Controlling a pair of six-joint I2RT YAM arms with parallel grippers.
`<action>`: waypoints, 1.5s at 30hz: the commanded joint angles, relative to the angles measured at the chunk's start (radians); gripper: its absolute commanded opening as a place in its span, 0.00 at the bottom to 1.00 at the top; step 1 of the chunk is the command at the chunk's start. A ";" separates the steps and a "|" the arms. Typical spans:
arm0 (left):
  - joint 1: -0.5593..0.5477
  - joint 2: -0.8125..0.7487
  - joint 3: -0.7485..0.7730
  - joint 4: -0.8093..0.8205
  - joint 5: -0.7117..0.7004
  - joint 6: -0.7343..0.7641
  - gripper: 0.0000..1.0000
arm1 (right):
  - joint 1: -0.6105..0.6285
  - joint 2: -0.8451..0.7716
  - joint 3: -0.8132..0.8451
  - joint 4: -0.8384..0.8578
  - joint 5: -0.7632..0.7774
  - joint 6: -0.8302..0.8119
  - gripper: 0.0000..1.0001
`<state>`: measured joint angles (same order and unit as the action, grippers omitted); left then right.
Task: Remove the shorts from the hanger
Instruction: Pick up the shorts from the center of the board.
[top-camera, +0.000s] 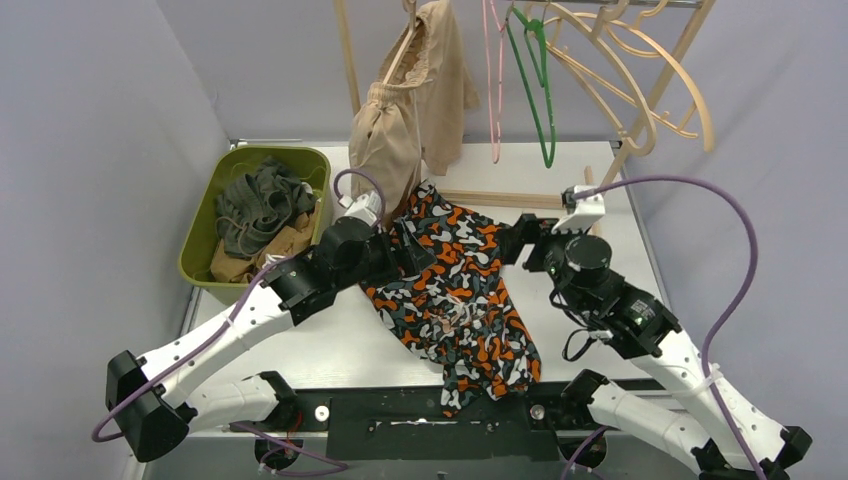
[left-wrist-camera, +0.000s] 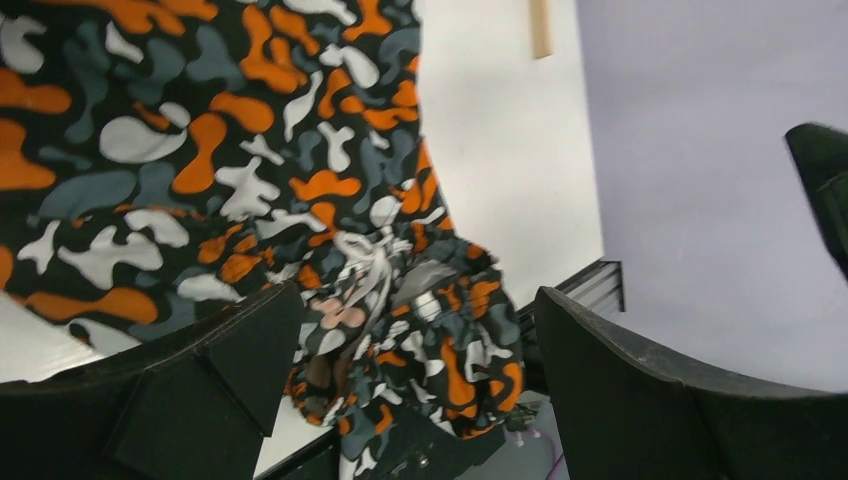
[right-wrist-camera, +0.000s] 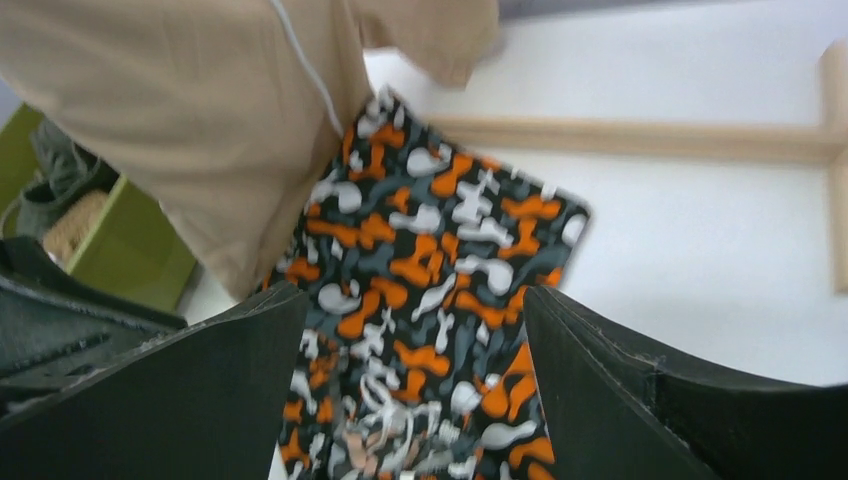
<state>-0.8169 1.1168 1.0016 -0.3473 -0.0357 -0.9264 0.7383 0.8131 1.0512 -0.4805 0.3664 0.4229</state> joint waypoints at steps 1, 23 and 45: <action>-0.045 -0.021 -0.041 -0.008 -0.036 -0.045 0.87 | -0.005 -0.062 -0.197 -0.033 -0.119 0.204 0.81; -0.264 0.507 0.059 0.013 0.040 0.318 0.91 | -0.012 -0.086 -0.791 0.121 -0.222 0.863 0.20; -0.276 0.655 0.205 -0.042 0.136 0.775 0.92 | -0.026 -0.178 -0.813 0.071 -0.173 0.892 0.24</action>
<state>-1.0817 1.7351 1.2087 -0.4641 0.0086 -0.2409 0.7193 0.6525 0.2321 -0.4206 0.1375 1.2957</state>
